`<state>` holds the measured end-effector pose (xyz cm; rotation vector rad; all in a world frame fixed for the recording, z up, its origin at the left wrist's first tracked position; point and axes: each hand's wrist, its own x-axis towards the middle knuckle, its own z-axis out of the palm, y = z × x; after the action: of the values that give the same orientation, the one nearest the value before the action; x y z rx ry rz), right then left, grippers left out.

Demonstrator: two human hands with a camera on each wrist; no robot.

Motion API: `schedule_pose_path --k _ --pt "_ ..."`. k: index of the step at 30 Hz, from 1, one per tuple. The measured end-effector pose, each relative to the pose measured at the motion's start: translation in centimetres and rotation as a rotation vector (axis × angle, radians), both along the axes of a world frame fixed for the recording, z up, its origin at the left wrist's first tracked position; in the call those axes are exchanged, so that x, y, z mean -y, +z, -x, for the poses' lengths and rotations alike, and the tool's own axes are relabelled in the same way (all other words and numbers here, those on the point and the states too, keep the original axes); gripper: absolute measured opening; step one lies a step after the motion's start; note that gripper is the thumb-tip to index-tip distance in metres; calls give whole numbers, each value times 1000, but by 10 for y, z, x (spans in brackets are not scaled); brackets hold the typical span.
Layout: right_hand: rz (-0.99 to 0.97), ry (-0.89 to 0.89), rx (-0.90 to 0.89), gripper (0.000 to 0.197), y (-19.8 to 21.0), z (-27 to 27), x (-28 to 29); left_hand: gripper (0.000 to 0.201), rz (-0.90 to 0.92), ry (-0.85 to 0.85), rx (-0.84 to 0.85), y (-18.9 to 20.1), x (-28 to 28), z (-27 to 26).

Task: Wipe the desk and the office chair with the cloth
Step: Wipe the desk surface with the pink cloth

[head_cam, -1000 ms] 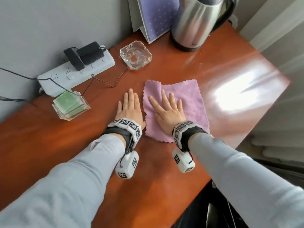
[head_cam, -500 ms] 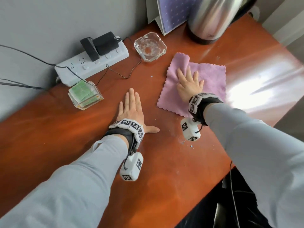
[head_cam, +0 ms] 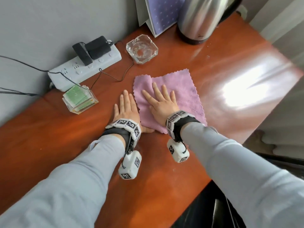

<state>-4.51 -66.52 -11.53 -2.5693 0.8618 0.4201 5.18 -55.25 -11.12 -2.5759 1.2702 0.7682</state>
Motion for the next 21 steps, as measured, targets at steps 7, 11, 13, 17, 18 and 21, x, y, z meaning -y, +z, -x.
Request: schedule_pose_path --k 7,11,13,17,18,21 --pt "-263 -334 224 53 15 50 14 163 -142 -185 -6 11 17 28" --pt "-228 -666 289 50 19 85 85 169 -196 -154 -44 15 38 47" --pt "-200 -764 304 50 13 98 120 171 -230 -162 -41 16 48 48" --pt "-132 -803 281 50 2 103 174 140 -238 -127 17 10 67 51" --pt "-118 -787 261 48 2 99 185 126 -230 -100 31 7 71 53" --pt "-77 -722 184 52 1 78 217 113 -261 -63 84 0 77 58"
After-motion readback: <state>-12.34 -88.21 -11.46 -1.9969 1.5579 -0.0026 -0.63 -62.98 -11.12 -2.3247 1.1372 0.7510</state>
